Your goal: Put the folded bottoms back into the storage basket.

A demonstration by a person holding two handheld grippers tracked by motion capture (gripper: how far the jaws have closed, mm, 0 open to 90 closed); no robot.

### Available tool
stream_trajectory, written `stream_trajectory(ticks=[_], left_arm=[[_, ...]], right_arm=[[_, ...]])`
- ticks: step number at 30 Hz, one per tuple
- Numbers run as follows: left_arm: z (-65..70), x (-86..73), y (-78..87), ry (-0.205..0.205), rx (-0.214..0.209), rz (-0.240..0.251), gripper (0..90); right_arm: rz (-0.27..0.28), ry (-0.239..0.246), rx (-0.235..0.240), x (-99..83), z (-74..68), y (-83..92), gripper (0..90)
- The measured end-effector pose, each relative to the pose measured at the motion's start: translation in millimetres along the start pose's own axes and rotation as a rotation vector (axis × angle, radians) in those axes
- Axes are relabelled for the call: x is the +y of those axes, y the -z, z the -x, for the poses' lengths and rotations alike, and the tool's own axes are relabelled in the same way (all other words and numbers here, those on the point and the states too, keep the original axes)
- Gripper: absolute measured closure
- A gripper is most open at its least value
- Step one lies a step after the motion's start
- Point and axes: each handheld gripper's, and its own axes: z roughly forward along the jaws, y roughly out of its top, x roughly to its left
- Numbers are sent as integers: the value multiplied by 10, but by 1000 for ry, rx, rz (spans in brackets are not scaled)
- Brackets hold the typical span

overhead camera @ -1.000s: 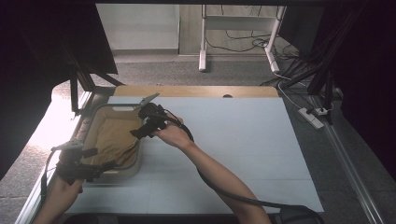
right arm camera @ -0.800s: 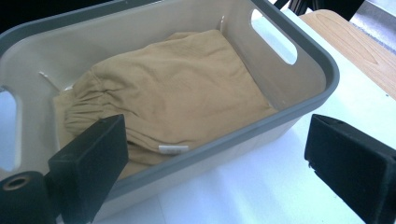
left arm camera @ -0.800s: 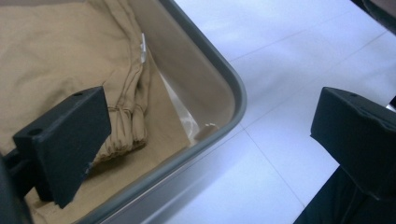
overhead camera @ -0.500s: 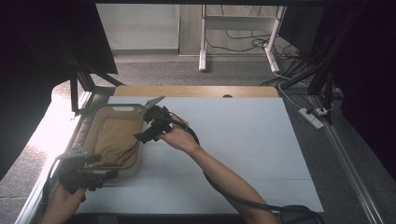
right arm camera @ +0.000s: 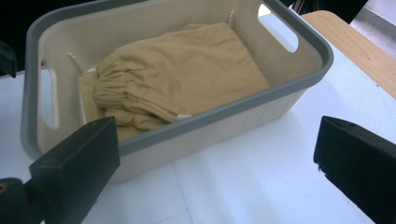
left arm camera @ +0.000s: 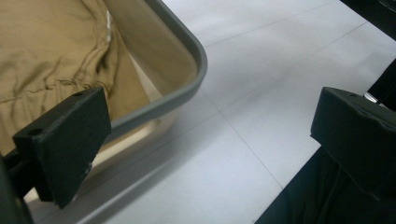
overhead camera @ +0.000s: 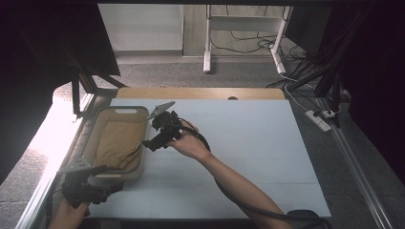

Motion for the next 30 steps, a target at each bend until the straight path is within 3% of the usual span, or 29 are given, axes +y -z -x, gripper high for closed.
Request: stream_trajectory(ticks=[7,13,20,30], left_arm=[[44,-58,-34,-10,-14,-6,0],[92,-85,-42,-36,-8,-16,0],[111,-88,-65,-54,12,-34,0],[91,-86,-65,-42,20,-26,0]], right_arm=[[-9,24,1,-106,-40,83,7],[21,7,-2,-232,-42,168,7],[-9,13,7,-360,-99,298,7],[-9,-6,21,-550,-130,493,7]])
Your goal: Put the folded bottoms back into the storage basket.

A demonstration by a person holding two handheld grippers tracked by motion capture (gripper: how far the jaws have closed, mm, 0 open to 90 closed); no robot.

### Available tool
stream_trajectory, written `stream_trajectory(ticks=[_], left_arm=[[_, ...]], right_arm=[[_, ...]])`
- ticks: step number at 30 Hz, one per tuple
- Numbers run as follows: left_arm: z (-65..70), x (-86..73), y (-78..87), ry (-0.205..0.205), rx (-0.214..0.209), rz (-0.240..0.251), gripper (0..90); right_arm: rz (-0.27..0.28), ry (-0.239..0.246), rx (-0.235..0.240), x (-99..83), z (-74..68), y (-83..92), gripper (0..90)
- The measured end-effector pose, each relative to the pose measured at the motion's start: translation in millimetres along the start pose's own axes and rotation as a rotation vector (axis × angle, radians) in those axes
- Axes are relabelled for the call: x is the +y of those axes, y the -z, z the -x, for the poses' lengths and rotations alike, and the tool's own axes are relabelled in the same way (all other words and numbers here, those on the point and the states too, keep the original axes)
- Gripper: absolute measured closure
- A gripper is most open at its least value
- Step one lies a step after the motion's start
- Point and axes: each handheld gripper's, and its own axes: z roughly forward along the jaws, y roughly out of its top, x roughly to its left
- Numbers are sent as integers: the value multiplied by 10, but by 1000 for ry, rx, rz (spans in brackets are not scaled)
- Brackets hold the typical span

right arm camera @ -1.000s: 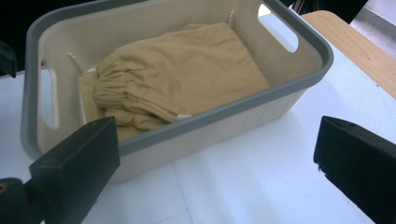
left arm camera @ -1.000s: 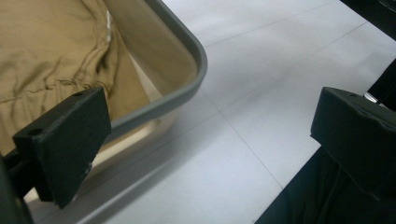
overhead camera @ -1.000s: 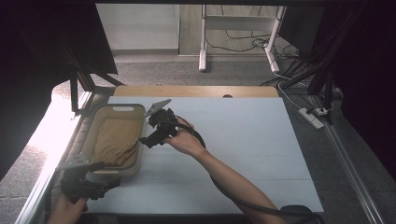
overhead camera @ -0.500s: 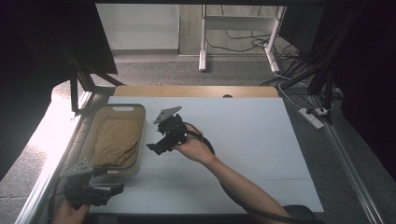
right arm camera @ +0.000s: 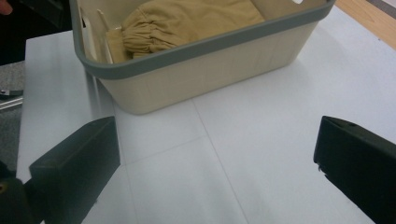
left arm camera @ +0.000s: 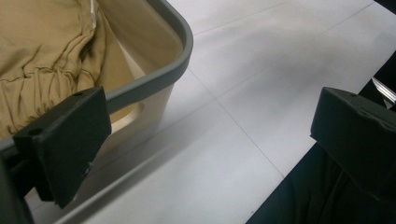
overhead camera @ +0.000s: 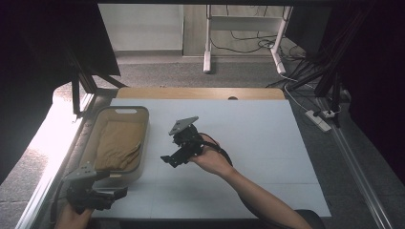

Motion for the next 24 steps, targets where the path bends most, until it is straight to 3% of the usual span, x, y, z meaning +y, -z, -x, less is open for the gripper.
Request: stream_trajectory(ticks=[24], left_arm=[[-32,-24,31,32,-32,19,8]], right_arm=[[9,-54,-34,-348,-14,523,7]])
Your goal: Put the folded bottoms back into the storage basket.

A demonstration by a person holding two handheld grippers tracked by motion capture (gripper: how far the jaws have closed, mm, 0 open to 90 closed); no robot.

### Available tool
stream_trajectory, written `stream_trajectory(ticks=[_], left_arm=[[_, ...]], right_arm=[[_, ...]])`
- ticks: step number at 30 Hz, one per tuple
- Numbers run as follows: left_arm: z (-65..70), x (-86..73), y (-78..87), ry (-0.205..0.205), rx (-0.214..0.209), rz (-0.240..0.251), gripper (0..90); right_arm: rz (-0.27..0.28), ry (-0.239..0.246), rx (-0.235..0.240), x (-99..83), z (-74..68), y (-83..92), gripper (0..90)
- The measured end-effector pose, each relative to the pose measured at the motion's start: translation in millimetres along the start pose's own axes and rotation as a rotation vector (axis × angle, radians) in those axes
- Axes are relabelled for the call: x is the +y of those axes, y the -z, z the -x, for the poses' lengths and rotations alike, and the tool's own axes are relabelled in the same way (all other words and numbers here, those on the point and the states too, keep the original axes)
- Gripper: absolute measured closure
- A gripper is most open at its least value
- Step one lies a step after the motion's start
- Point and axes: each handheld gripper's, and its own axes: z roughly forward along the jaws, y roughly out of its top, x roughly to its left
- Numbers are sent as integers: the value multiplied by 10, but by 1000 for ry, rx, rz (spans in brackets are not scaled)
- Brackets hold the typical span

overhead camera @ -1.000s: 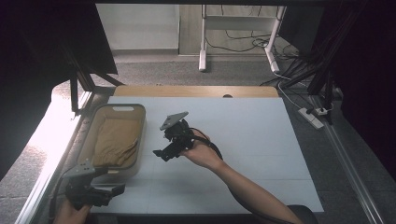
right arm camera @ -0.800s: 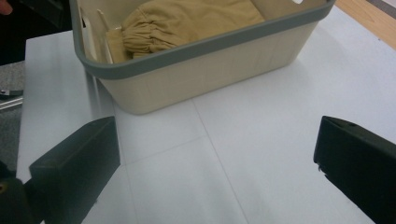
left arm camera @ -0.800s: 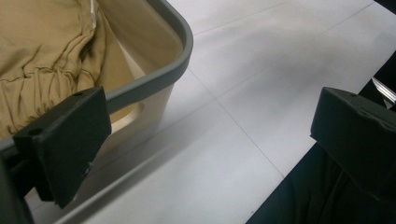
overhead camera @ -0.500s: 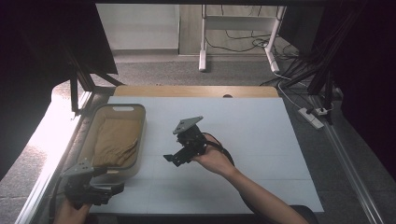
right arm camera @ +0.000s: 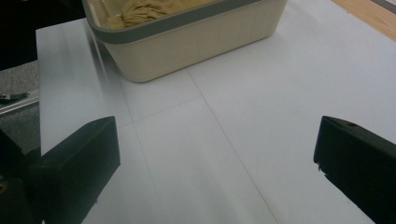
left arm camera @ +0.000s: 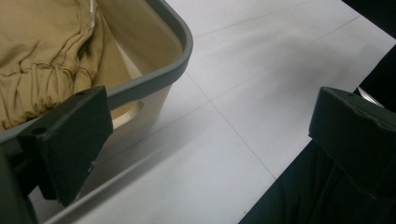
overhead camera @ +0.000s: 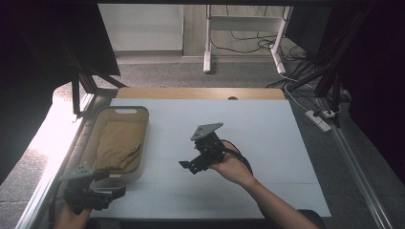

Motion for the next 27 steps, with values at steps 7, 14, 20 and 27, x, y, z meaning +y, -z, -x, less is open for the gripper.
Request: stream_trajectory(ticks=[7,14,20,27], left_arm=[[7,-3,0,-5,0,0,8],[17,-3,-3,-9,6,-4,9],[14,-8,3,-11,-2,4,9],[12,-10,6,-10,-6,8,10]], right_arm=[[5,-27,-19,-113,18,156,7],[8,-66,-34,-259,37,341,2],[6,-100,-61,-427,59,517,0],[1,-136,-93,-602,91,688,0]])
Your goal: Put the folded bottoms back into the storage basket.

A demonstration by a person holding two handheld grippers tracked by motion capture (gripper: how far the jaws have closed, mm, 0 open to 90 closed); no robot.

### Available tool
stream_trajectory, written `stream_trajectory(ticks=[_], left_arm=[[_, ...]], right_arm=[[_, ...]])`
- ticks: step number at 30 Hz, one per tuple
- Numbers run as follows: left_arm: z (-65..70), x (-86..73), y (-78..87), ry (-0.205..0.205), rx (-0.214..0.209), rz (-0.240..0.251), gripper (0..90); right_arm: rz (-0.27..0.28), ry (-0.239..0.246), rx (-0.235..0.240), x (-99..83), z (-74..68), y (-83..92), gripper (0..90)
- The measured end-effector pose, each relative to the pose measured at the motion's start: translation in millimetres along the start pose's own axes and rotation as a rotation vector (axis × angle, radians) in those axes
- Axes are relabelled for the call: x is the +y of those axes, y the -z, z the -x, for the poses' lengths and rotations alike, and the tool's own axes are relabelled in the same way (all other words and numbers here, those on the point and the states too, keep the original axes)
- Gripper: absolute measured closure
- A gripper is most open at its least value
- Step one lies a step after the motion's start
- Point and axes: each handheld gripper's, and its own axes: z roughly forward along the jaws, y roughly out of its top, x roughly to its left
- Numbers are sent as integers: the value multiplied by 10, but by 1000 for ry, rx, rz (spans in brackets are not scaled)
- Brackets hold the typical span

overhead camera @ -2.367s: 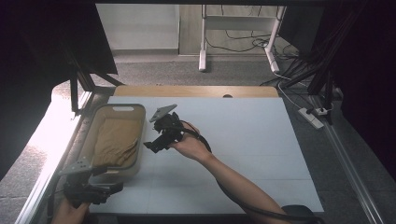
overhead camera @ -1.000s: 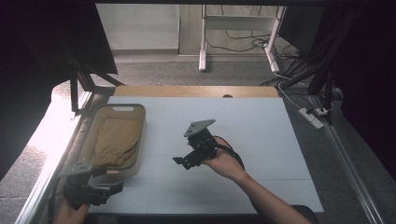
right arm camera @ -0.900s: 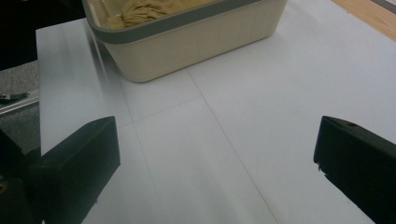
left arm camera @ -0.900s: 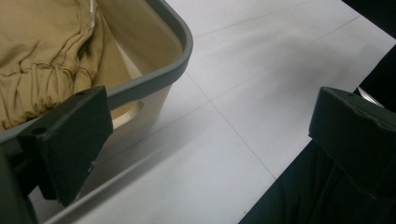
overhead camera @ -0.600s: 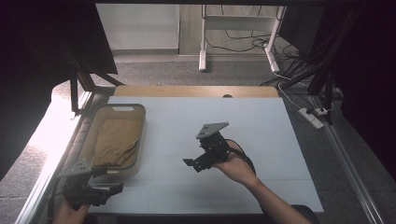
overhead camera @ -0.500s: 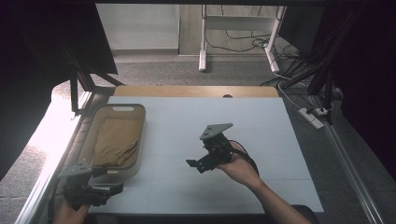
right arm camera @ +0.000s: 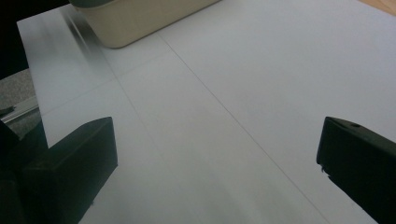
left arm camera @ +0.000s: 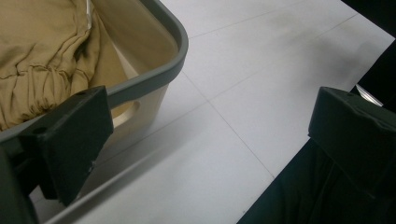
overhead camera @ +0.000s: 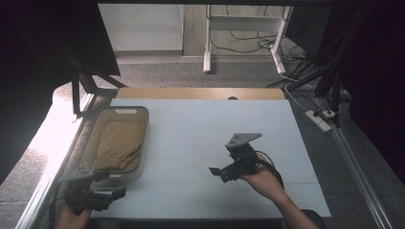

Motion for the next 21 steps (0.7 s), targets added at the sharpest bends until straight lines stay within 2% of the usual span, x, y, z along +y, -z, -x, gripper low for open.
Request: stream_trajectory(ticks=[9,13,21], left_arm=[[10,-4,1,-11,-4,-1,17],[-7,-9,8,2,-13,7,18],[-19,-12,14,11,-20,14,18]], right_arm=[[-17,-21,-61,-224,35,199,0],[-14,-29,-88,-312,38,307,0],[6,-86,-139,-524,128,557,0]])
